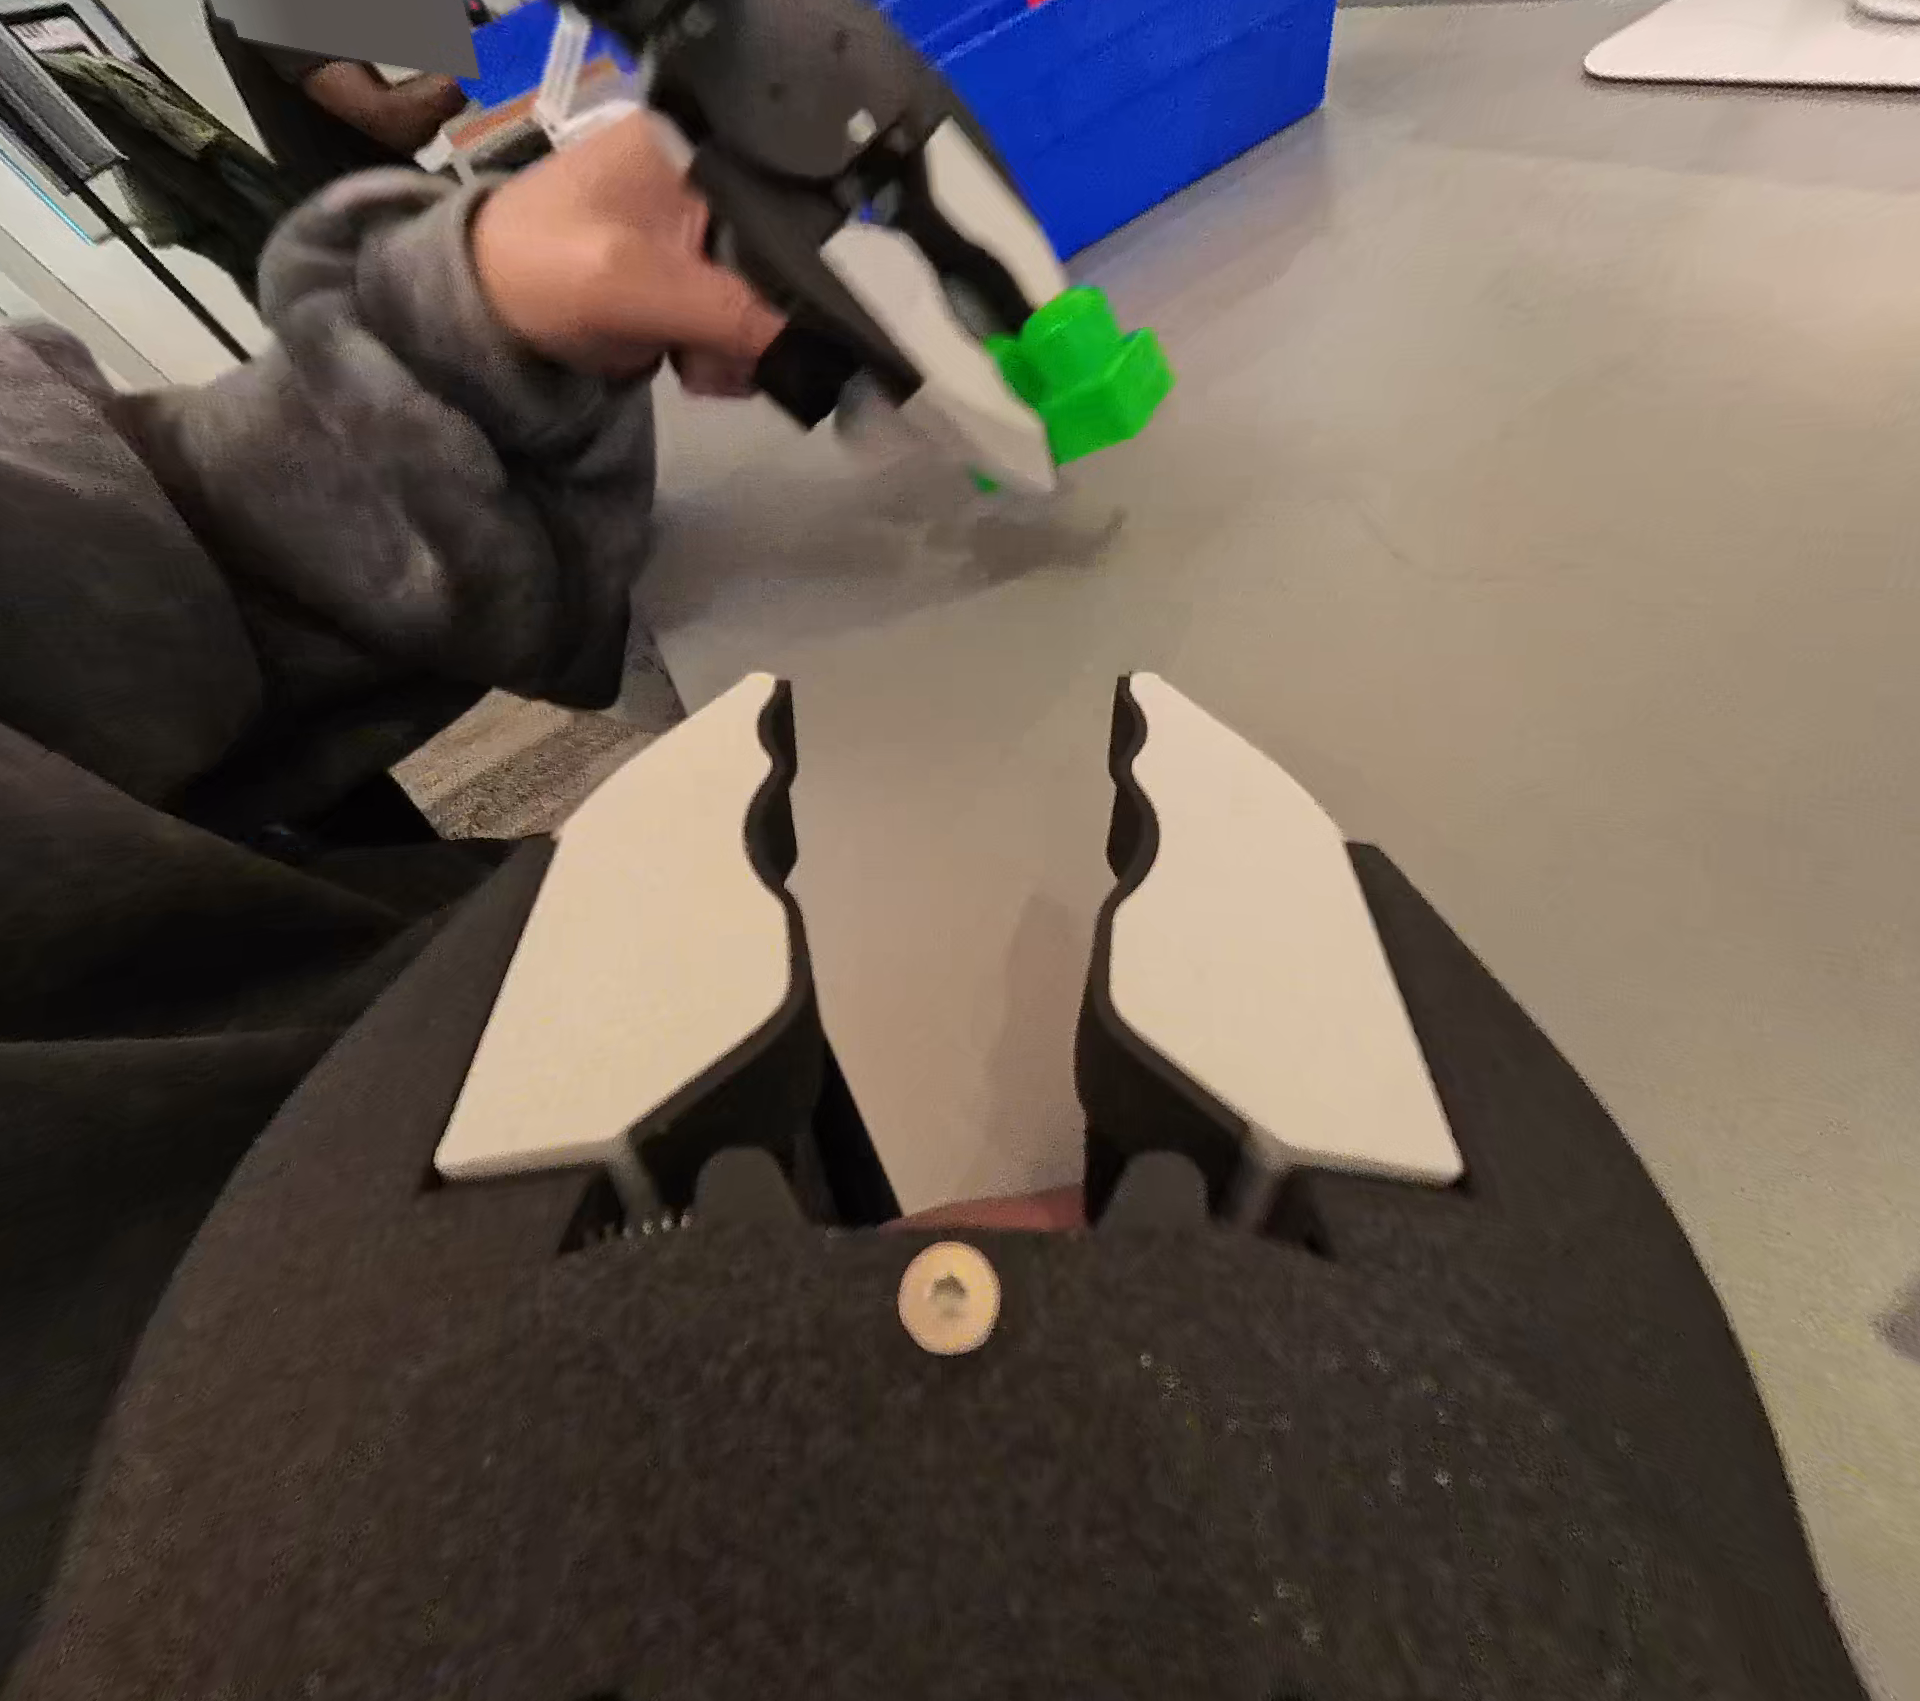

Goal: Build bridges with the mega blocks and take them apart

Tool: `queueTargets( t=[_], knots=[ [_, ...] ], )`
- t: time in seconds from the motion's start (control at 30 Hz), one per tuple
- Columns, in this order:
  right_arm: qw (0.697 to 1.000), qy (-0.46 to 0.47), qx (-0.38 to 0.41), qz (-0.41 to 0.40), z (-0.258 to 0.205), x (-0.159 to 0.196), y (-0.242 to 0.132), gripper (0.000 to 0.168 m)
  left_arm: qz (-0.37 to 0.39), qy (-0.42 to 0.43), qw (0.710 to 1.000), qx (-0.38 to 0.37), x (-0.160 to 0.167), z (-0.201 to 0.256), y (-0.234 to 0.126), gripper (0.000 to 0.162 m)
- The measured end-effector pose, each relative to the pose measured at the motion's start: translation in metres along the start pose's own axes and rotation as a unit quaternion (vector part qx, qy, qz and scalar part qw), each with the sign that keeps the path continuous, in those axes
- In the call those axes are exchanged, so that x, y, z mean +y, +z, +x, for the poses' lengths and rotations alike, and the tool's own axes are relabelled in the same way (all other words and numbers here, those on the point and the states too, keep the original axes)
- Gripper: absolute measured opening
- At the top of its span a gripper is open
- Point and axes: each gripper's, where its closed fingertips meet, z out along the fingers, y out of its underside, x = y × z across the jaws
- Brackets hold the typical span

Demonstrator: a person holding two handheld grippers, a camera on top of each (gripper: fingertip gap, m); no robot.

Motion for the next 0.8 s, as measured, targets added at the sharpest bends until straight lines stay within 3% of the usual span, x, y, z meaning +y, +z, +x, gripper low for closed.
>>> queueTargets(
  t=[0.17, 0.27, 0.63, 0.8],
  knots=[
    [1.0, 0.009, 0.001, -0.005, 0.007, 0.004, 0.002, 0.055, -0.1, 0.004, 0.994, -0.045, -0.035, -0.055, 0.033, 0.036],
    [1.0, 0.016, -0.003, -0.011, 0.008, 0.007, 0.001, 0.055, -0.133, -0.002, 0.991, -0.031, -0.046, -0.059, 0.047, 0.036],
    [1.0, 0.004, -0.001, -0.026, 0.007, 0.012, -0.002, 0.055, -0.15, 0.001, 0.988, -0.035, -0.056, -0.056, 0.062, 0.036],
    [1.0, 0.009, 0.0, -0.03, 0.007, 0.013, 0.001, 0.055, -0.133, -0.002, 0.99, -0.055, -0.055, -0.057, 0.055, 0.054]
  ],
)
